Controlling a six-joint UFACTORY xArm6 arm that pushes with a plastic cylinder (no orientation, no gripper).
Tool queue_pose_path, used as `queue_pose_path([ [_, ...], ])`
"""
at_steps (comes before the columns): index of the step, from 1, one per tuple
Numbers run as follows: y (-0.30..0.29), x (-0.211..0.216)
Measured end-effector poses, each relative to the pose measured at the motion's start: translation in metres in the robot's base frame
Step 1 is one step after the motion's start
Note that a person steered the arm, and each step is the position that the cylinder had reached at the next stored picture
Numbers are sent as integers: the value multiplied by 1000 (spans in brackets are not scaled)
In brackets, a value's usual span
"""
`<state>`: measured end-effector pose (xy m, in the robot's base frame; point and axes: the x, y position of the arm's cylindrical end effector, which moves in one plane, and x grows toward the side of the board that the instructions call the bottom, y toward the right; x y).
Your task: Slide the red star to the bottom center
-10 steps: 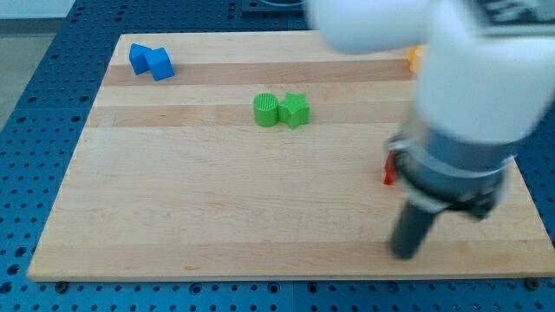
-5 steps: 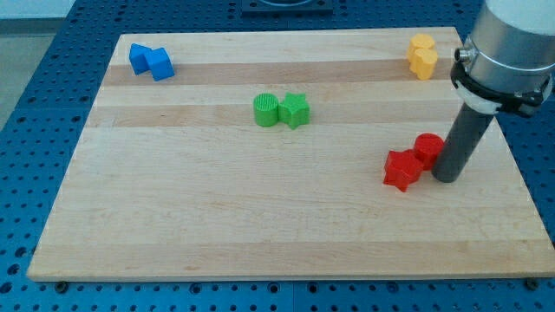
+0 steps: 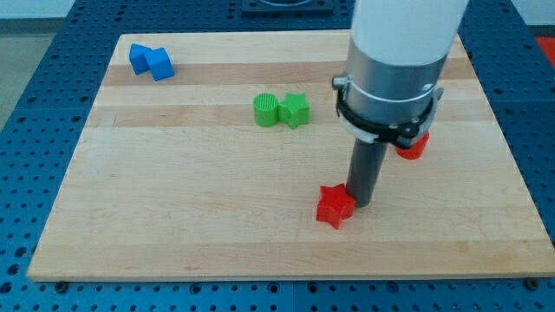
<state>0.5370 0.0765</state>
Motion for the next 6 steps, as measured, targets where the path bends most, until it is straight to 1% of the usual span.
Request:
queue_pose_path([
  [1,-20,14],
  [2,-11,18],
  [3,7,35],
  [5,5,32],
  [6,-35,18],
])
